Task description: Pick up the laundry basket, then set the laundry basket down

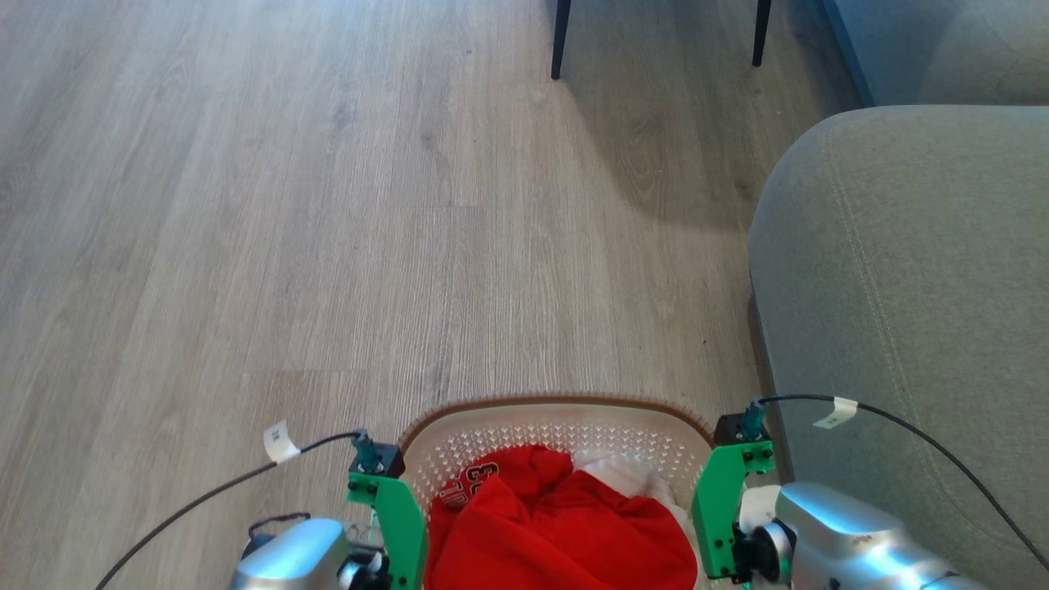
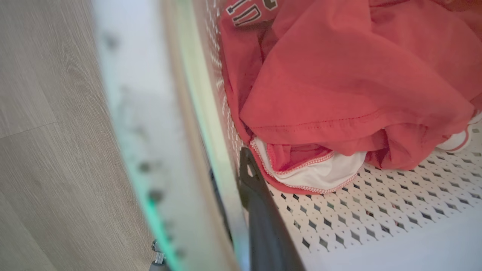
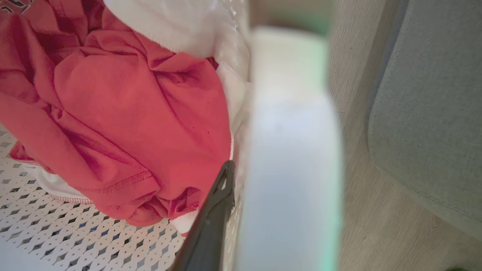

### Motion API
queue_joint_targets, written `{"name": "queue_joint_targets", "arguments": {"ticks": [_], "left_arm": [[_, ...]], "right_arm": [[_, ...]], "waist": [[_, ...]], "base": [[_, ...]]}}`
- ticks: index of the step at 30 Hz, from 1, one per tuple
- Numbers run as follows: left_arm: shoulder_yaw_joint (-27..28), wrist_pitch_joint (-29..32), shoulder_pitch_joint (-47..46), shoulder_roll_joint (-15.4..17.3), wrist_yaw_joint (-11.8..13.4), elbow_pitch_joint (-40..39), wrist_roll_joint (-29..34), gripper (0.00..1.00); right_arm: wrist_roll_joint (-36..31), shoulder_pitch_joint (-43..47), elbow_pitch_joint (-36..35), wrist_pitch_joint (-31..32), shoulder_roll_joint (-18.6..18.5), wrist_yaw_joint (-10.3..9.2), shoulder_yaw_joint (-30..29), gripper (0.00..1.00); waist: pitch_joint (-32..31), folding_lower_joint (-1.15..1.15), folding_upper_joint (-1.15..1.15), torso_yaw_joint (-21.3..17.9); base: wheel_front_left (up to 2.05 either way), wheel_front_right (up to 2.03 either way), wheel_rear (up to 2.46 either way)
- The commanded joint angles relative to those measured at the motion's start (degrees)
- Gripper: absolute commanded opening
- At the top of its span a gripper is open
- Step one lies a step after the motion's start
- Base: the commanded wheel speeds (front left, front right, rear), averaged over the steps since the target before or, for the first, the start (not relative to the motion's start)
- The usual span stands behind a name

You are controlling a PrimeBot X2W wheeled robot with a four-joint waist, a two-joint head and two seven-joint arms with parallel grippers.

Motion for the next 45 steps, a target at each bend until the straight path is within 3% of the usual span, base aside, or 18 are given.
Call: {"name": "queue_joint_targets", "arguments": {"ticks": [1,45], "left_arm": [[0.12,0.22,-1.59,0.30,-0.92,-1.50,0.39,0.00],[0.11,0.33,-1.55,-0.08,-0.92,-1.18,0.05,0.00]], "right_arm": [[-0.10,-1.27,-2.36,-1.08,1.92,1.00,0.42,0.00],[0.36,-1.18,-2.26,-0.93,2.04,1.00,0.49,0.00]], "waist": [[0.04,0.00,0.00,0.01],[-0.01,0.00,0.00,0.05]], "base": [[0.00,0.00,0.00],[0.00,0.00,0.00]]}}
